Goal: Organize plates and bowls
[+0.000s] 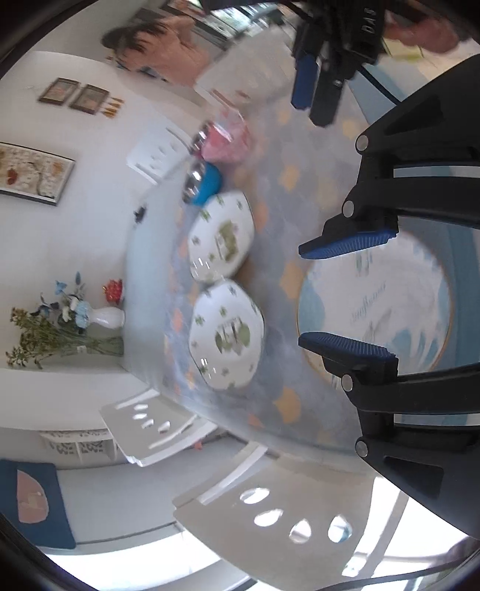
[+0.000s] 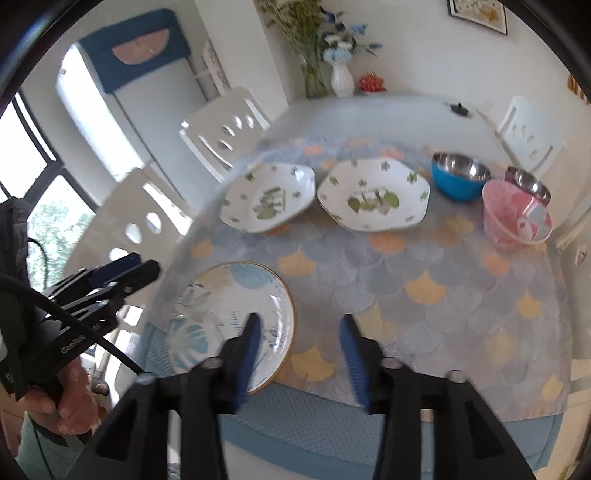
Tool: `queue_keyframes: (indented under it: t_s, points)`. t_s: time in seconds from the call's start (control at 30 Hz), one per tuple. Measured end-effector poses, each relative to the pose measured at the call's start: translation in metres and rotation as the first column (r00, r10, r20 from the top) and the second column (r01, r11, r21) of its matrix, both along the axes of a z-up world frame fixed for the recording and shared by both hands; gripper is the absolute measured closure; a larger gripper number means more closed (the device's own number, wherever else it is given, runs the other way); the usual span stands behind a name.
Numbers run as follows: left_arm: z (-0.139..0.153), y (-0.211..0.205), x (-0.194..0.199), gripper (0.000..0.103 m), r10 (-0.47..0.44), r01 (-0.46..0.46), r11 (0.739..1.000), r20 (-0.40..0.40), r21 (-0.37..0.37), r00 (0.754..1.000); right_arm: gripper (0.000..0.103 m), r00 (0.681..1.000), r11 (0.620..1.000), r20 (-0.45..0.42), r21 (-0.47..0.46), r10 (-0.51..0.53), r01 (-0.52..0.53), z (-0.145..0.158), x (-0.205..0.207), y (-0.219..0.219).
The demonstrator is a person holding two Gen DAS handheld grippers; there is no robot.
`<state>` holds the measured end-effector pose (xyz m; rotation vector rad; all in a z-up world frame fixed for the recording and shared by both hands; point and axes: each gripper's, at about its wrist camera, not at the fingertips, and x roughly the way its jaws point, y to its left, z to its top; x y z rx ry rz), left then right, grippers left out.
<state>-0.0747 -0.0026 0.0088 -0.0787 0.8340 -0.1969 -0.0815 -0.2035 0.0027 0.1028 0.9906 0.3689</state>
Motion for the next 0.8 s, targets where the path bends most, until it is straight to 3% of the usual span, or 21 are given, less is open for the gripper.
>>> queue_keyframes:
  t_s: [0.1, 0.17, 0.2, 0.3, 0.57, 0.8]
  points:
    - [0.019, -0.014, -0.013, 0.054, -0.002, 0.003, 0.997, 0.01, -0.074, 1.0, 0.045, 0.999, 0.999, 0.041, 0.034, 0.003, -0.004, 0.025, -0.016, -0.019]
    - [0.033, -0.021, -0.025, 0.03, 0.018, -0.014, 0.993, 0.03, -0.121, 0.999, 0.045, 0.998, 0.999, 0.058, 0.038, -0.011, 0.009, 0.036, -0.022, -0.029]
    - [0.038, -0.023, -0.03, 0.027, 0.031, -0.025, 0.99, 0.041, -0.136, 0.999, 0.044, 0.998, 0.999, 0.067, 0.044, -0.017, 0.014, 0.042, -0.026, -0.035]
    - [0.05, -0.035, -0.048, 0.027, 0.062, -0.051, 0.989, 0.072, -0.138, 0.996, 0.034, 0.995, 0.997, 0.09, 0.067, -0.035, 0.029, 0.056, -0.035, -0.05]
    - [0.051, -0.049, -0.073, 0.027, 0.084, -0.08, 0.995, 0.066, -0.061, 0.994, 0.033, 0.998, 0.991, 0.065, 0.13, -0.014, 0.005, 0.05, -0.054, -0.054]
    - [0.03, -0.026, -0.045, 0.027, 0.091, -0.09, 0.987, -0.001, -0.131, 0.996, 0.027, 0.998, 0.993, 0.057, 0.115, -0.011, 0.005, 0.041, -0.047, -0.043]
